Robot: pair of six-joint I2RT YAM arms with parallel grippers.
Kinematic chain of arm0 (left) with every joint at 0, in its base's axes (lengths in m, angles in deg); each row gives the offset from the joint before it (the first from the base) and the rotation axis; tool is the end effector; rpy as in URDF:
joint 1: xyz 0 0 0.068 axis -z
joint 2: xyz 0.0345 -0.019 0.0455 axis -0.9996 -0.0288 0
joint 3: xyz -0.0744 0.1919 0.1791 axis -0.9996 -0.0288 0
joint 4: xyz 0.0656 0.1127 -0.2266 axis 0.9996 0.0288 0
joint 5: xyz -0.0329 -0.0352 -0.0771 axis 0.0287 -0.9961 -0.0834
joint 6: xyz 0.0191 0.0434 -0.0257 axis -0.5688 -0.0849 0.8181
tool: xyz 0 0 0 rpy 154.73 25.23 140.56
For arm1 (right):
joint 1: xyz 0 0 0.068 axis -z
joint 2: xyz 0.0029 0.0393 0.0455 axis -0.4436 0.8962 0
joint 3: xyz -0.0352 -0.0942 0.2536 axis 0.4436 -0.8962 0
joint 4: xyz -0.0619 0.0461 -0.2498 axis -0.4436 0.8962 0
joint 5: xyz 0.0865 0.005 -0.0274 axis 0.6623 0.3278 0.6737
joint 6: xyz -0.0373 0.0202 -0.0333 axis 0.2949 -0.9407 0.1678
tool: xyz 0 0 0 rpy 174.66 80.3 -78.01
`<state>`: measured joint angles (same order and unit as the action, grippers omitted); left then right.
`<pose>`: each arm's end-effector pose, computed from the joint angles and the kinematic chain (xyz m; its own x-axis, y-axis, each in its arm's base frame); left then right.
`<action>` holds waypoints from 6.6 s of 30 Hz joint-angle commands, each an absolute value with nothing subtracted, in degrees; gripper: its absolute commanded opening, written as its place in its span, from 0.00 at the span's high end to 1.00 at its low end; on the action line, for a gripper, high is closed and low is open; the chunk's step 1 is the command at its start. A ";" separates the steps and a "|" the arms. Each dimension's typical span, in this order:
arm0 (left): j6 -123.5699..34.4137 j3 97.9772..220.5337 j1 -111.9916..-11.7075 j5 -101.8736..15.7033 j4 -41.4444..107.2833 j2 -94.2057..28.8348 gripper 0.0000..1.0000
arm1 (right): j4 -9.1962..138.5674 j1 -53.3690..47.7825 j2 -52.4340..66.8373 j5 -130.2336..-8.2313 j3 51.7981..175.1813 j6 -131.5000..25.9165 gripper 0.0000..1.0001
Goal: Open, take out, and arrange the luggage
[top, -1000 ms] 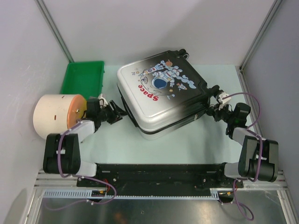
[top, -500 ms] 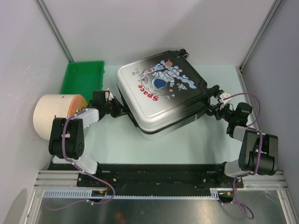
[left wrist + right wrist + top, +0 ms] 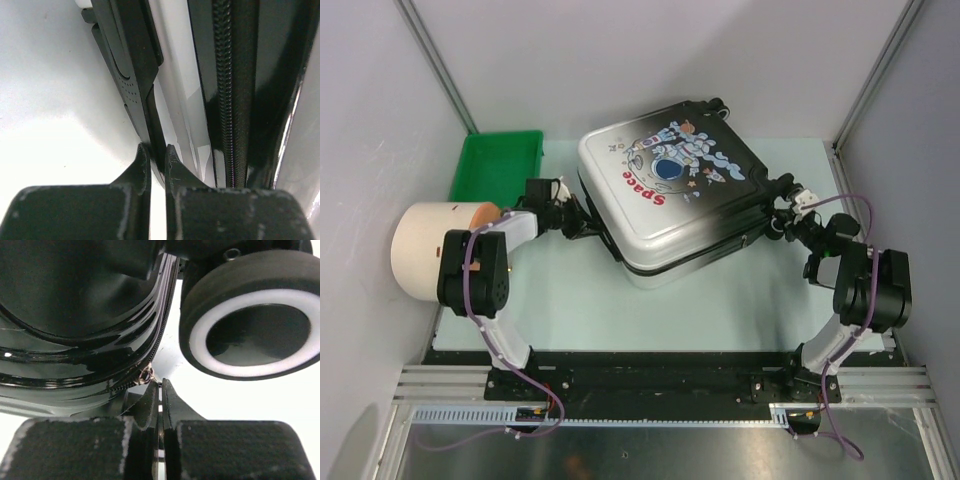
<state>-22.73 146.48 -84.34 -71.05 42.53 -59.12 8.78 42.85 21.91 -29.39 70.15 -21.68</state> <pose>0.3591 -0.0462 0.1722 -0.8773 -0.3840 -0.2878 -0.0570 0.6789 -0.7320 0.3015 -0.0620 0.1696 0.0844 -0.3150 -0.9453 -0.5186 0.7962 -0.3116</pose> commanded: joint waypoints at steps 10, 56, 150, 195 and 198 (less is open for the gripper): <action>-29.88 155.02 -84.39 -70.51 37.31 -66.17 1.00 | -24.15 36.36 37.03 -42.68 82.23 -21.63 1.00; -28.65 143.60 -87.21 -71.29 46.45 -30.50 0.04 | 55.84 45.06 36.41 -30.20 110.18 -58.80 0.31; -38.05 150.55 -81.76 -77.98 42.93 -31.02 0.12 | 56.80 27.30 10.85 -9.11 74.68 -11.96 0.43; -39.81 147.73 -85.18 -78.68 43.02 -29.88 0.14 | 27.79 14.12 13.48 -20.45 69.67 -48.53 0.69; -39.72 147.56 -85.27 -78.68 42.93 -29.53 0.14 | 28.31 15.87 13.22 -20.27 69.67 -49.75 0.94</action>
